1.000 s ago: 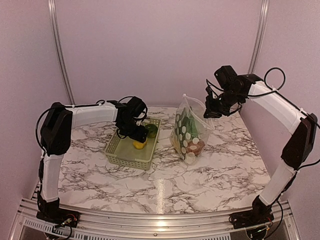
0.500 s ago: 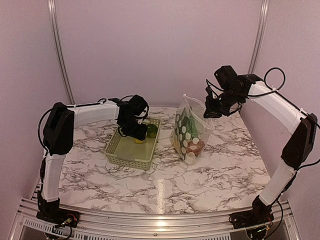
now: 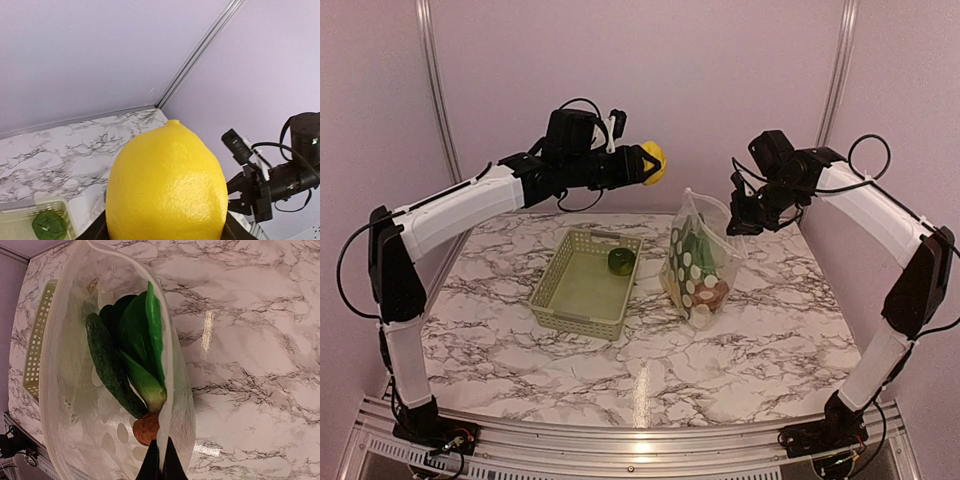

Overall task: Place the food in the zip-top bag and seal the zipper
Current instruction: Pick up the fake fruit from the bin, then place the fake fruit in the zipper food storage bag.

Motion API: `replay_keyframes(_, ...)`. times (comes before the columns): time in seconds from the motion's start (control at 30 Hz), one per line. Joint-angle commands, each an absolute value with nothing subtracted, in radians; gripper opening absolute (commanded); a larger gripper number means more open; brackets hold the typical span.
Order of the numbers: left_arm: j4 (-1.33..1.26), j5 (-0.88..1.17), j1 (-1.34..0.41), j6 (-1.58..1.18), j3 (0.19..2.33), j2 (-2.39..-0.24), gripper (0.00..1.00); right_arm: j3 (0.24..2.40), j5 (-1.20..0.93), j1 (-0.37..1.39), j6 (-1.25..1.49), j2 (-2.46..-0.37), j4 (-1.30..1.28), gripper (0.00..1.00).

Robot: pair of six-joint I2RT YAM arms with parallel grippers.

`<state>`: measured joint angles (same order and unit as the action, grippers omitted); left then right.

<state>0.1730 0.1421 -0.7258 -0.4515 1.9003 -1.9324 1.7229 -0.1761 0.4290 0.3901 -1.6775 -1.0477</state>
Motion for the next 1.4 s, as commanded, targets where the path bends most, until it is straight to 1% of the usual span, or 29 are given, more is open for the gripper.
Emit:
replay_keyframes(0.0,-0.046,0.241,-0.799,-0.675,2.017,-2.034,0.54,1.787,-0.179,0.439,0.386,-1.676,-1.038,0.0)
replay_keyframes(0.1,-0.032,0.22,-0.834,-0.77,2.095,-2.101,0.54,1.795,-0.173,0.438,0.393,-1.654,-1.016,0.0)
replay_keyframes(0.23,-0.002,0.204,-0.862,-0.818,2.154,-2.172,0.54,1.79,-0.192,0.438,0.394,-1.653,-1.005,0.0)
replay_keyframes(0.4,0.137,0.195,-0.871,-0.826,2.231,-2.233,0.55,1.762,-0.196,0.439,0.394,-1.646,-0.988,0.0)
replay_keyframes(0.43,0.153,0.191,-0.873,-0.823,2.235,-2.237,0.56,1.76,-0.196,0.439,0.396,-1.646,-0.985,0.0)
replay_keyframes(0.5,0.174,0.181,-0.881,-0.813,2.234,-2.237,0.62,1.761,-0.198,0.439,0.396,-1.646,-0.983,0.0)
replay_keyframes(0.6,0.201,0.17,-0.887,-0.785,2.232,-2.225,0.66,1.761,-0.198,0.438,0.396,-1.647,-0.98,0.0)
replay_keyframes(0.63,0.206,0.166,-0.888,-0.776,2.23,-2.22,0.69,1.761,-0.198,0.439,0.395,-1.647,-0.981,0.0)
replay_keyframes(0.67,0.21,0.164,-0.889,-0.764,2.228,-2.213,0.86,1.761,-0.198,0.437,0.393,-1.647,-0.98,0.0)
replay_keyframes(0.7,0.211,0.161,-0.887,-0.755,2.227,-2.208,0.98,1.76,-0.198,0.437,0.394,-1.649,-0.98,0.0)
replay_keyframes(0.73,0.212,0.161,-0.888,-0.741,2.229,-2.203,0.99,1.759,-0.199,0.436,0.393,-1.65,-0.979,0.0)
replay_keyframes(1.03,0.176,0.115,-0.857,-0.647,2.219,-2.117,0.99,1.751,-0.205,0.437,0.394,-1.649,-0.976,0.0)
replay_keyframes(1.23,0.155,0.08,-0.764,-0.669,2.045,-2.015,0.99,1.737,-0.204,0.437,0.396,-1.64,-0.971,0.0)
replay_keyframes(1.37,0.286,0.051,-0.7,-0.706,1.999,-1.997,0.99,1.724,-0.206,0.437,0.399,-1.635,-0.967,0.0)
